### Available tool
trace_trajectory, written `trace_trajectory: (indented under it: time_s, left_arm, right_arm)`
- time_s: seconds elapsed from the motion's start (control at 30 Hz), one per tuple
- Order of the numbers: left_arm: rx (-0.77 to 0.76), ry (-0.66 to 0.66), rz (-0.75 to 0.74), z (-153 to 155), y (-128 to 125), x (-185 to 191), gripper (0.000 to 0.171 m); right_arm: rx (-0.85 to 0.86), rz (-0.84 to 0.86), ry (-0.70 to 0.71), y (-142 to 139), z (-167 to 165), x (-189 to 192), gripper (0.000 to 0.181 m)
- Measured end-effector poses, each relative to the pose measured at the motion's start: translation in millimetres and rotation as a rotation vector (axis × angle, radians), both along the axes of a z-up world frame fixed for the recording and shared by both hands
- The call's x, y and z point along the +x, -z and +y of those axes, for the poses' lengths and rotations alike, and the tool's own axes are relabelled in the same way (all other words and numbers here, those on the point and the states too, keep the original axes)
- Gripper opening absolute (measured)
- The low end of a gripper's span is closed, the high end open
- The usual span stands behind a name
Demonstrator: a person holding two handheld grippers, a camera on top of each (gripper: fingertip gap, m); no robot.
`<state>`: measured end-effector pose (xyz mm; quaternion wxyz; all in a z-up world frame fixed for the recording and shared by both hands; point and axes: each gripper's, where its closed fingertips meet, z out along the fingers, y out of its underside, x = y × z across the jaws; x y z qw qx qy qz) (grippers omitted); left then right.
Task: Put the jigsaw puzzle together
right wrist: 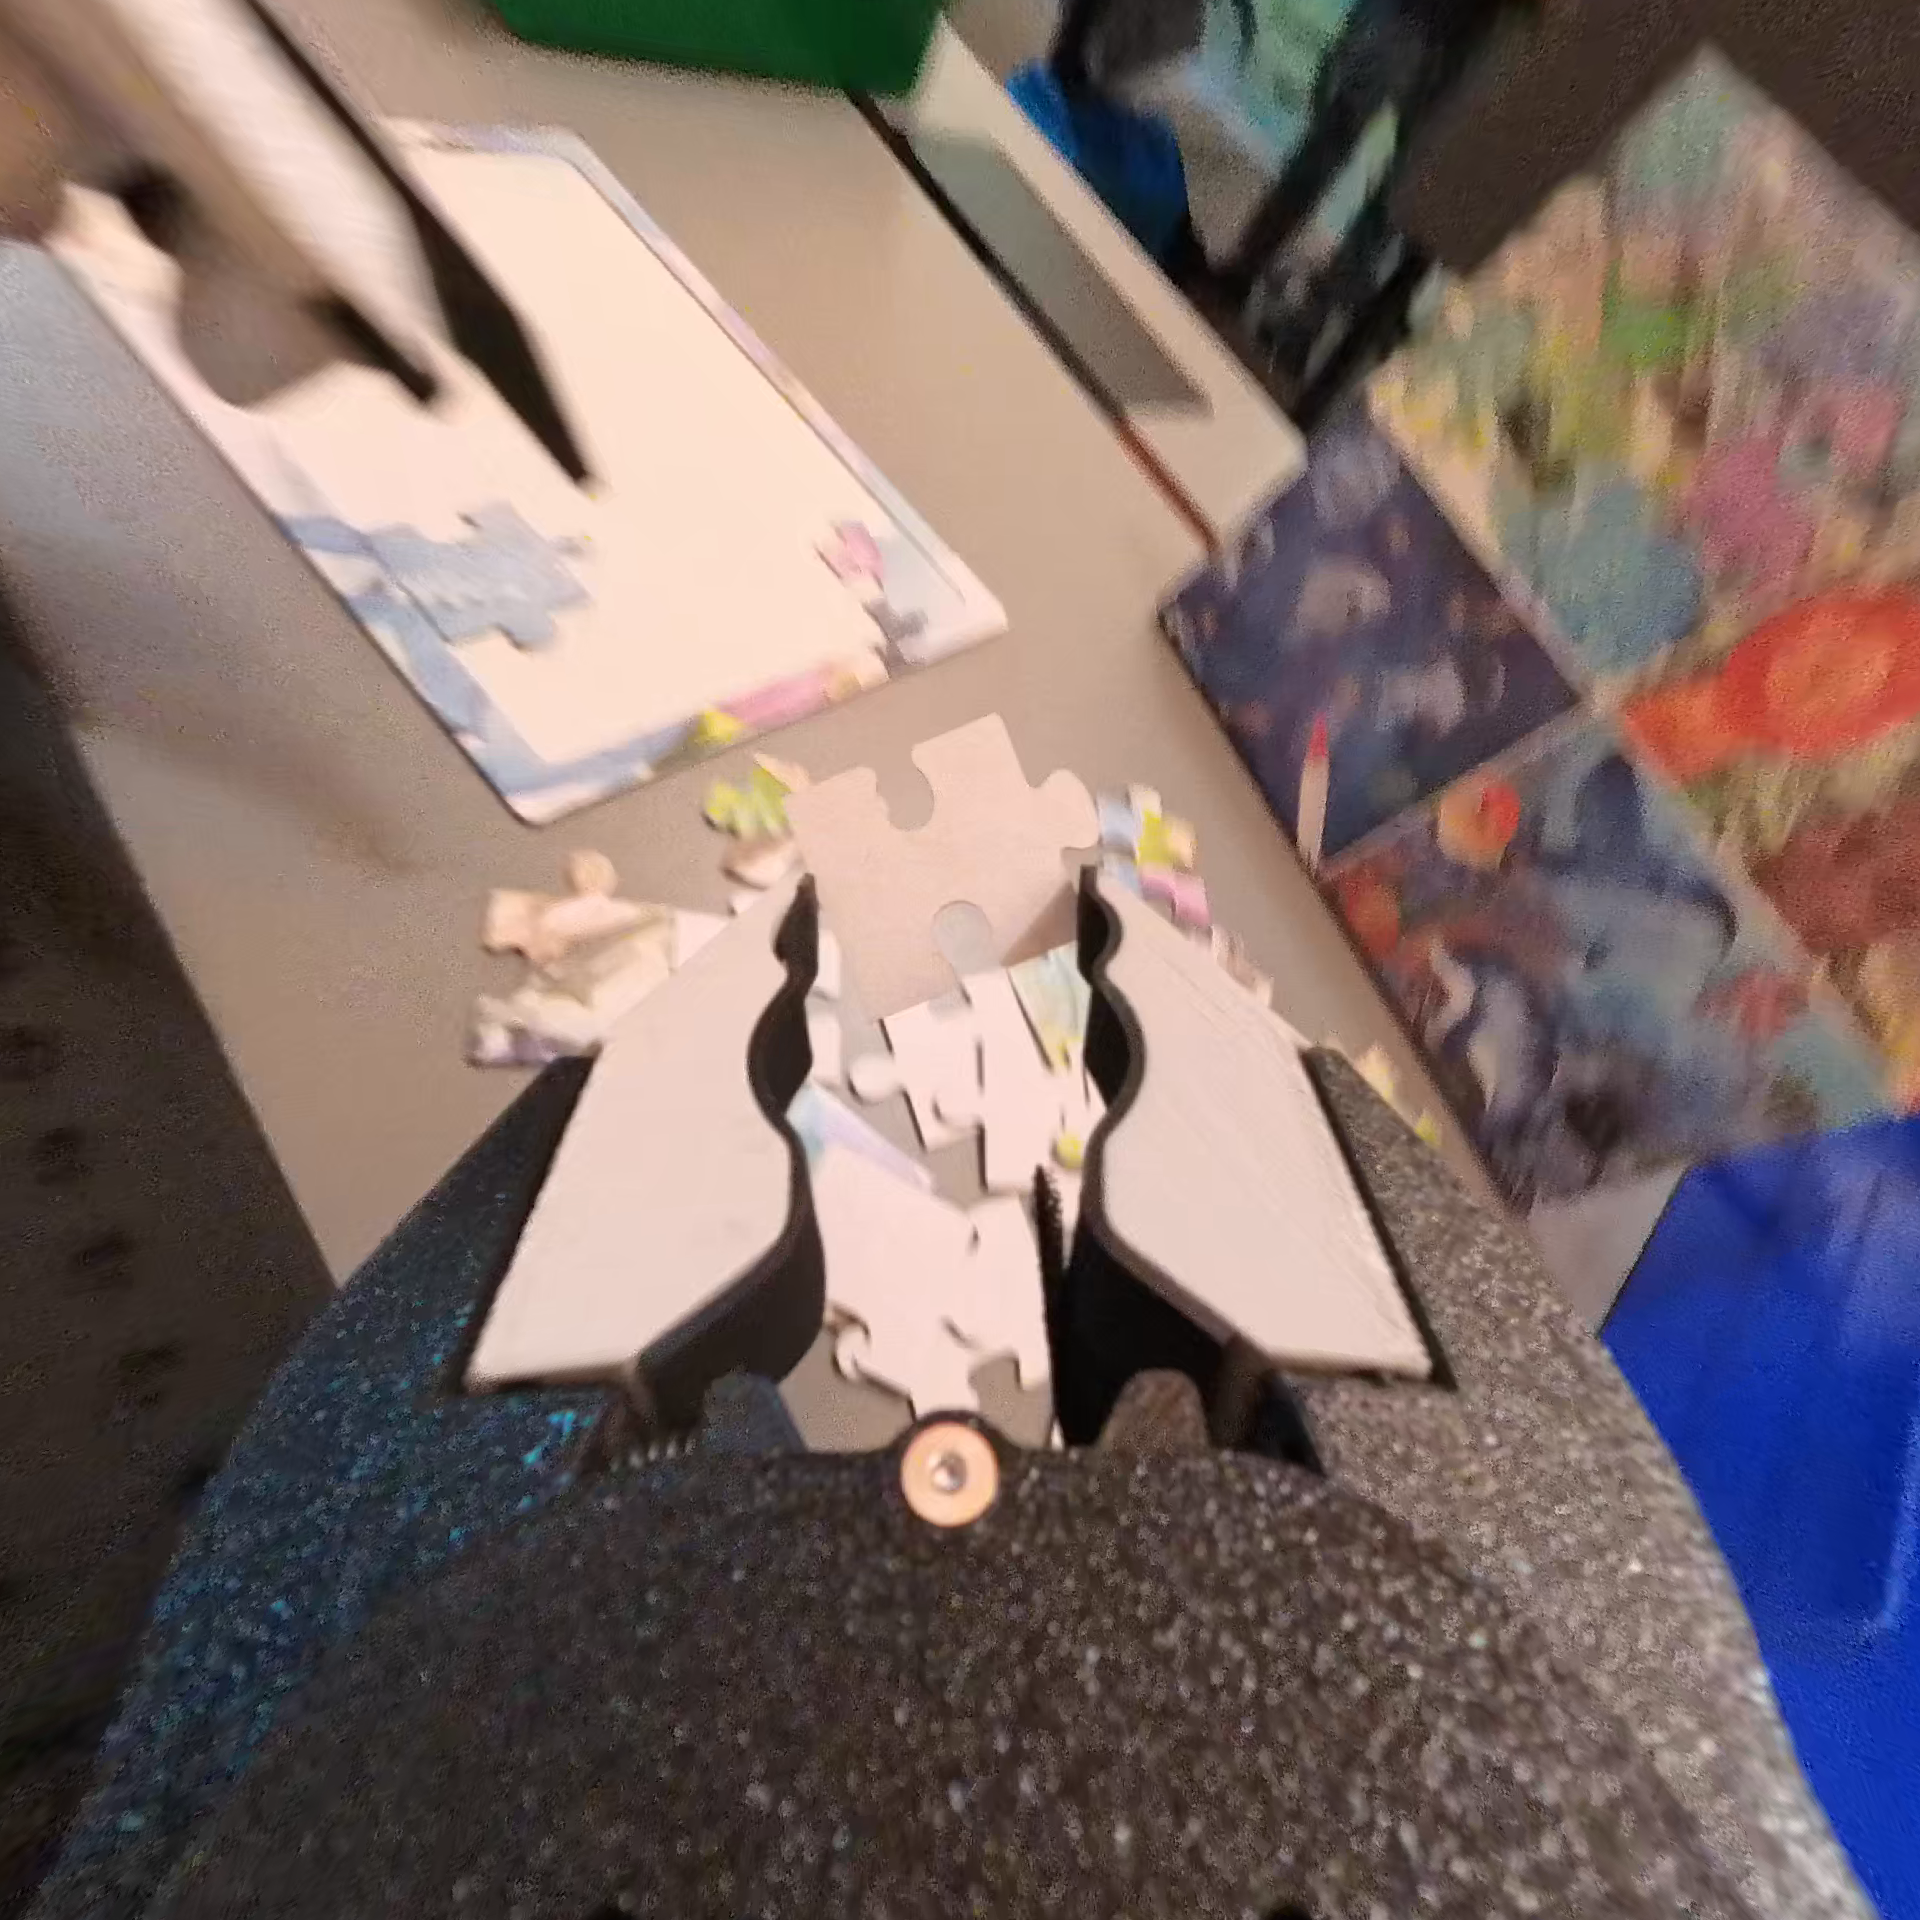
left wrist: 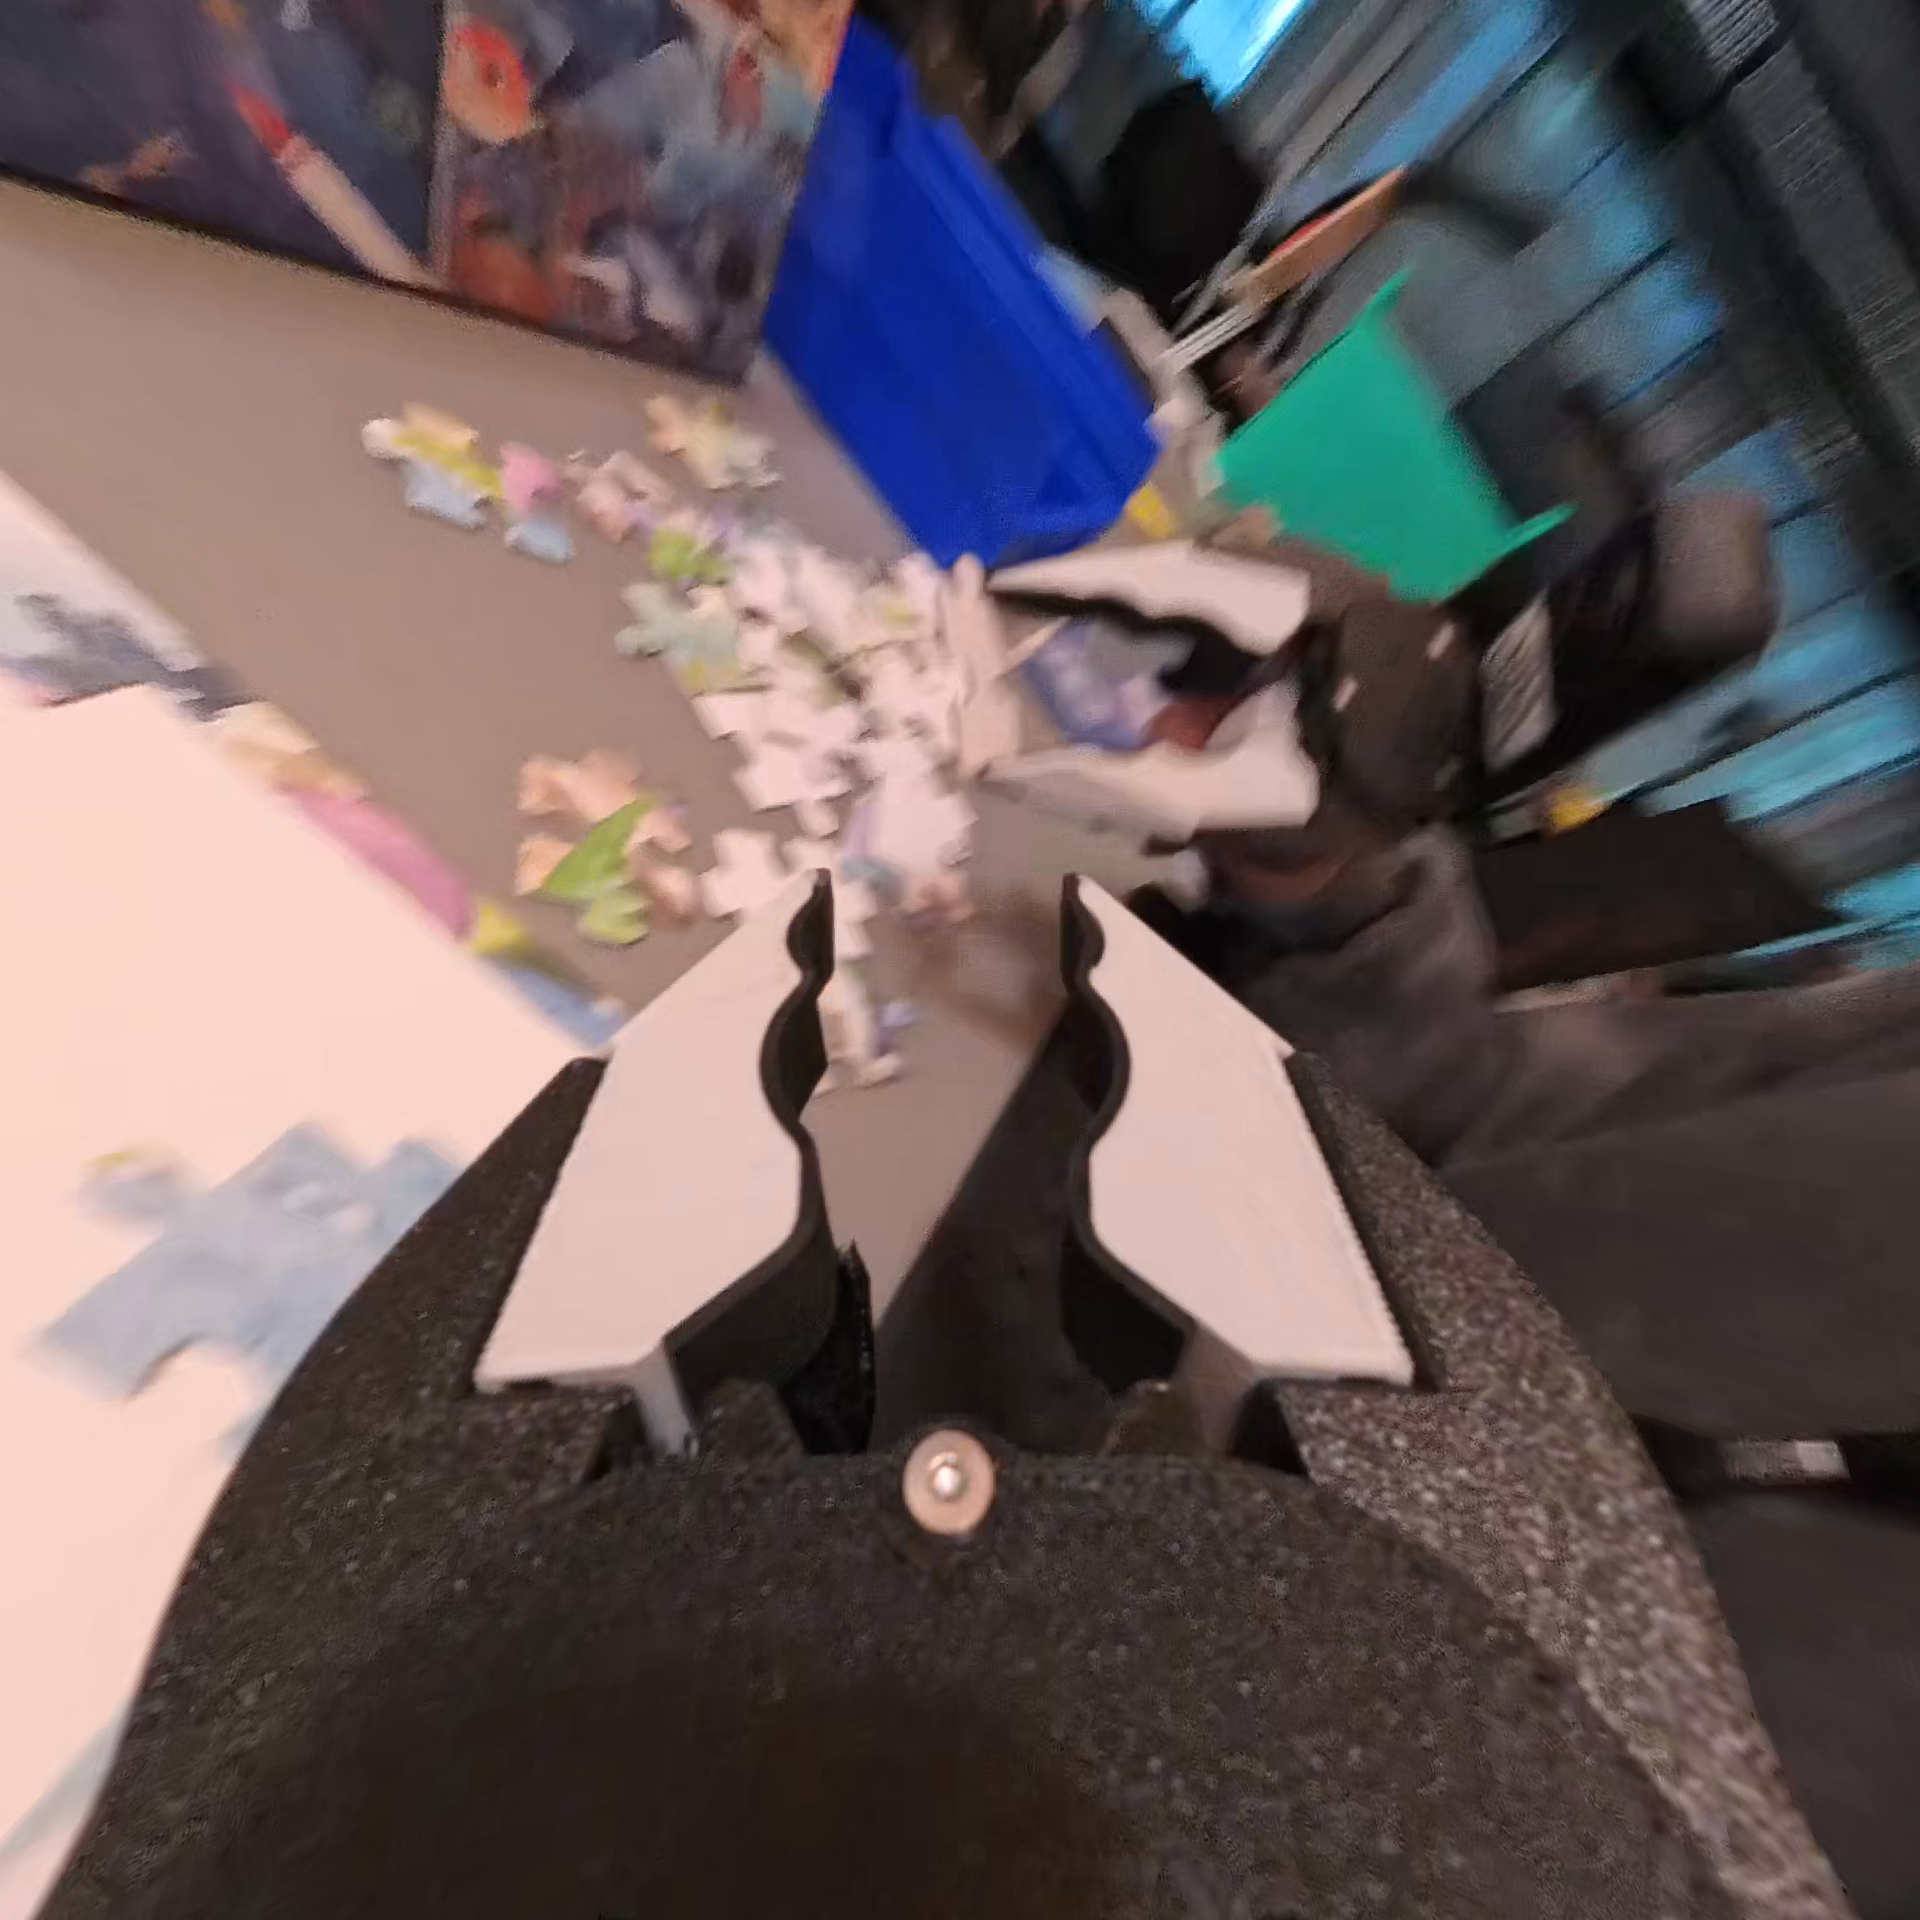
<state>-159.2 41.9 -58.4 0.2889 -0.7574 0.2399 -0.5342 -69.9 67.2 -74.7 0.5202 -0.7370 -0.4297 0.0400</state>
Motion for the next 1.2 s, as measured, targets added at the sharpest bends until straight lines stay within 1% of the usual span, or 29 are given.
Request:
trace_trajectory:
  time_s: [0.03,0.07,0.13,0.17,0.2,0.23,0.27,0.3,0.33,0.37,0.4,0.43,0.5,0.53,0.57,0.6,0.67,0.7,0.77,0.8,0.83,0.87,0.93,0.97,1.0,1.1,1.2]
  left_arm:
    - [-0.042,0.026,-0.069,-1,-9,6,0.045]
    - [-0.068,0.044,-0.103,-1,-12,11,0.045]
    - [-0.074,0.072,-0.109,-2,-11,16,0.045]
    - [-0.069,0.099,-0.111,-7,-11,18,0.044]
    - [-0.059,0.123,-0.11,-12,-10,19,0.036]
    - [-0.032,0.143,-0.109,-17,-11,19,0.004]
    - [0.013,0.134,-0.087,-18,-10,16,0.001]
    - [0.077,0.11,-0.049,-15,-9,10,0.001]
    - [0.167,0.091,0.009,-12,-7,3,0.001]
    - [0.306,0.053,0.113,-6,-1,-7,0.002]
    - [0.485,0.005,0.243,2,4,-18,0.002]
    - [0.66,-0.017,0.361,7,5,-28,0.002]
    - [0.979,-0.078,0.583,16,3,-45,0.002]
    - [1.126,-0.108,0.672,20,-1,-51,0.002]
    - [1.257,-0.127,0.763,23,-3,-56,0.002]
    - [1.364,-0.153,0.87,29,-3,-61,0.002]
    - [1.532,-0.23,1.049,40,-7,-71,0.002]
    - [1.597,-0.243,1.099,41,-7,-71,0.002]
    - [1.675,-0.274,1.152,41,-9,-68,0.001]
    - [1.69,-0.285,1.159,39,-10,-66,0.001]
    - [1.712,-0.297,1.152,36,-12,-63,0.001]
    - [1.728,-0.308,1.152,34,-13,-61,0.001]
    - [1.711,-0.316,1.174,35,-8,-63,0.004]
    - [1.689,-0.337,1.151,34,-9,-66,0.015]
    - [1.624,-0.339,1.102,33,-7,-69,0.026]
    - [1.323,-0.347,0.892,31,-1,-82,0.031]
    - [0.895,-0.269,0.646,25,21,-84,0.031]
  right_arm:
    - [0.066,-0.027,-0.044,-9,-7,-17,0.05]
    - [0.122,-0.052,-0.085,-15,-14,-33,0.05]
    - [0.203,-0.069,-0.136,-26,-25,-58,0.05]
    - [0.213,-0.06,-0.163,-29,-30,-69,0.05]
    - [0.227,-0.047,-0.181,-33,-34,-78,0.05]
    - [0.233,-0.035,-0.199,-34,-37,-84,0.045]
    - [0.234,-0.024,-0.211,-34,-38,-89,0.037]
    - [0.236,-0.002,-0.198,-35,-37,-89,0.043]
    - [0.225,0.038,-0.184,-35,-35,-88,0.044]
    - [0.182,0.111,-0.184,-36,-34,-87,0.043]
    - [0.102,0.211,-0.189,-37,-34,-87,0.046]
    - [-0.011,0.323,-0.198,-38,-34,-88,0.051]
    - [-0.289,0.548,-0.235,-38,-35,-95,0.049]
    - [-0.417,0.653,-0.209,-36,-29,-98,0.052]
    - [-0.536,0.757,-0.219,-37,-28,-103,0.056]
    - [-0.629,0.853,-0.243,-40,-28,-110,0.059]
    - [-0.749,0.937,-0.207,-33,-22,-121,0.058]
    - [-0.789,0.978,-0.234,-35,-24,-129,0.057]
    - [-0.838,1.025,-0.221,-35,-20,-141,0.049]
    - [-0.837,1.046,-0.208,-36,-15,-145,0.045]
    - [-0.837,1.047,-0.179,-33,-10,-146,0.034]
    - [-0.845,1.037,-0.163,-30,-6,-148,0.016]
    - [-0.865,1.042,-0.17,-29,-5,-149,0.008]
    - [-0.864,1.033,-0.185,-28,-6,-149,0.005]
    - [-0.871,1.032,-0.192,-28,-6,-148,0.001]
    - [-0.867,1.05,-0.2,-27,-3,-140,0.001]
    - [-0.844,1.078,-0.216,-29,0,-134,0.001]
